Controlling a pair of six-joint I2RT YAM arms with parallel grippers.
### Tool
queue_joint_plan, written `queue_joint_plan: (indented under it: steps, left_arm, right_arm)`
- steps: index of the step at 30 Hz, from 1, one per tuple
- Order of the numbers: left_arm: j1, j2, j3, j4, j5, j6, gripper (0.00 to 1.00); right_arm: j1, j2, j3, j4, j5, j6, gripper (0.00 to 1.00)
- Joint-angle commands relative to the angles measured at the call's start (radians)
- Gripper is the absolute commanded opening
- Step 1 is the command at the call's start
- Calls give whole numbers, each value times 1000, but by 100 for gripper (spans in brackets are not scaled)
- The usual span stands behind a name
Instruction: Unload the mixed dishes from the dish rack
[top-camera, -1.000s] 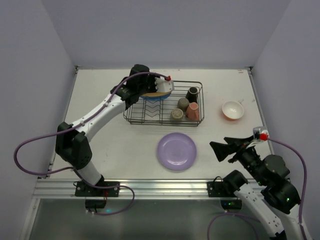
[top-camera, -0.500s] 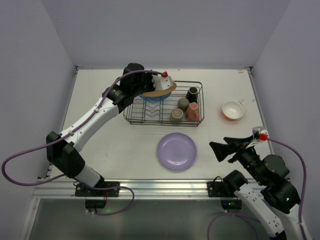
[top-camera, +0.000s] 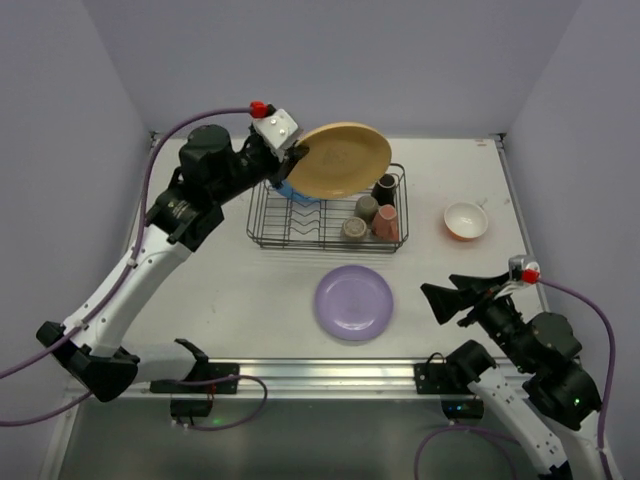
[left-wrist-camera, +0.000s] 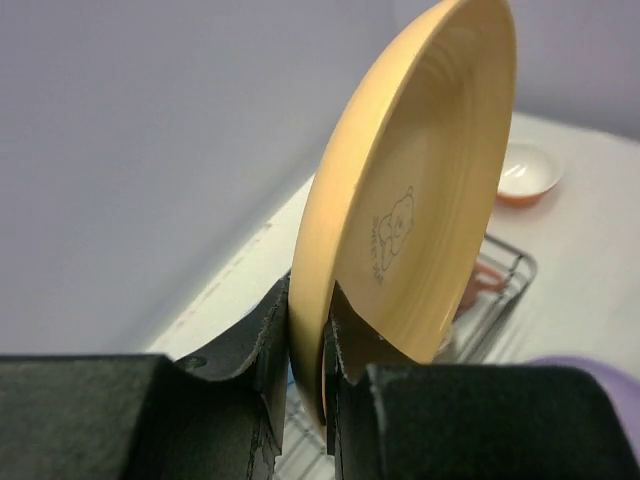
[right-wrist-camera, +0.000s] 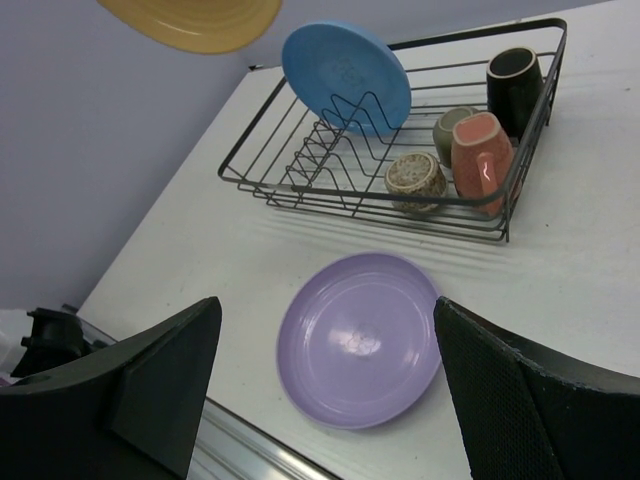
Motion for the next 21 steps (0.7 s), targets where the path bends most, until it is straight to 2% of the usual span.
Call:
queue_joint_plan:
  steps: [1, 2, 4, 5, 8, 10, 12, 18, 21]
  left_arm:
    - [-3, -35, 5, 72, 110, -406, 0]
    - [-4, -44, -42, 78, 128, -513, 0]
    - [-3, -66, -92, 72, 222, -613, 0]
    - [-4, -67, -110, 33, 239, -709, 0]
    - [-3, -87, -217, -14, 309, -875, 0]
    - [-4, -129, -369, 22, 371, -961, 0]
    - [-14, -181, -517, 58, 359, -1056, 0]
    - [-32, -305, -690, -7, 233, -1142, 0]
    - [-38, -328, -797, 31, 178, -1224, 0]
  right_arm:
    - [-3, -33, -3, 33, 38, 5, 89]
    - [-4, -39, -5, 31, 47, 8, 89]
    - [-3, -57, -2, 22, 64, 17, 89]
    - [-3, -63, -3, 19, 78, 20, 89]
    - [-4, -79, -3, 19, 99, 28, 89]
    - [-3, -79, -5, 19, 110, 33, 89]
    - [-3, -77, -5, 18, 119, 37, 89]
    - [-3, -125, -8, 13, 126, 48, 89]
    - [-3, -134, -9, 13, 127, 51, 89]
